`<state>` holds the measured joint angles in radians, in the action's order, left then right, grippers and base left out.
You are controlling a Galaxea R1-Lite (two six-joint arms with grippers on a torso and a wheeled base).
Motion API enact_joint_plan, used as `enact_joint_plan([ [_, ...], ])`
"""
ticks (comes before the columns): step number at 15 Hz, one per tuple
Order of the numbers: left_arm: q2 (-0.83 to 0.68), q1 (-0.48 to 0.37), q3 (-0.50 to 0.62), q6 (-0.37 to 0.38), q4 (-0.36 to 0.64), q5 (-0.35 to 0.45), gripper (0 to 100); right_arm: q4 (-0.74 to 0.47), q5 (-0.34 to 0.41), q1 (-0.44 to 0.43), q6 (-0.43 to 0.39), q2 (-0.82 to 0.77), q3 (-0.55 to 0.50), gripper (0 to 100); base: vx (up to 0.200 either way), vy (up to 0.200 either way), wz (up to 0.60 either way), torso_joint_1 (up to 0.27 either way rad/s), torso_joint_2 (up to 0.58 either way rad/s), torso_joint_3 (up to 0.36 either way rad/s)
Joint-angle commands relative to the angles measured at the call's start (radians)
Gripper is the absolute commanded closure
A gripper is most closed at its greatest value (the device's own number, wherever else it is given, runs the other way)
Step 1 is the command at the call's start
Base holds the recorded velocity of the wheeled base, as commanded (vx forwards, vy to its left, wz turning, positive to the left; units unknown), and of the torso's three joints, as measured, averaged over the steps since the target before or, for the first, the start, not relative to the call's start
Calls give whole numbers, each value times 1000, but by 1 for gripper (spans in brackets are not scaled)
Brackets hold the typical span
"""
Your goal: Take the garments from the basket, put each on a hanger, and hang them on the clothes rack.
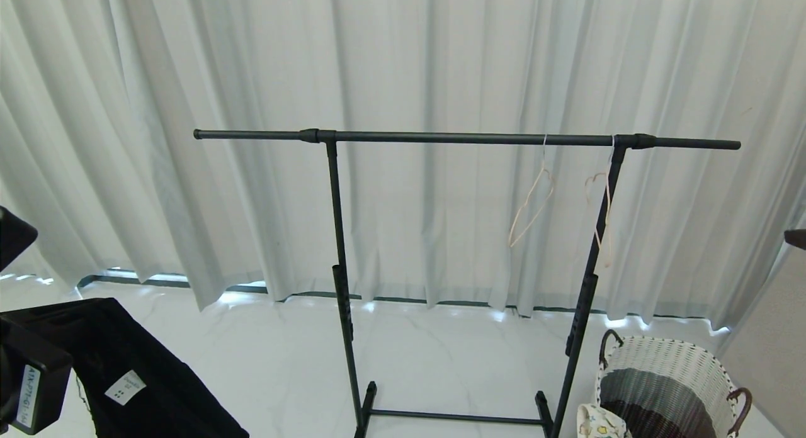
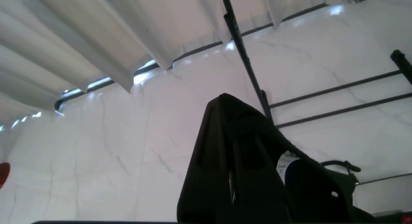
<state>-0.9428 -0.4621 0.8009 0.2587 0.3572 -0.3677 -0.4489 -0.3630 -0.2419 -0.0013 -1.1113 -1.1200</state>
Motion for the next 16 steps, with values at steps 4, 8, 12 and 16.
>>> enact_joint_plan([
  [4, -13, 3, 3, -3, -3, 0, 100, 131, 52, 46, 1, -59, 25, 0, 200, 0, 0, 17, -36, -19],
  [8, -24, 3, 24, -4, -4, 0, 100, 259, 58, 46, 44, -144, 23, 0, 200, 0, 0, 8, 5, -1],
  [12, -50, 3, 41, -6, -21, 0, 100, 299, 59, 76, 103, -234, 26, 0, 200, 0, 0, -1, 2, 0],
  [16, -91, 3, 43, -6, -84, 0, 100, 312, 59, 90, 181, -326, 28, 0, 200, 0, 0, 1, 5, 4],
])
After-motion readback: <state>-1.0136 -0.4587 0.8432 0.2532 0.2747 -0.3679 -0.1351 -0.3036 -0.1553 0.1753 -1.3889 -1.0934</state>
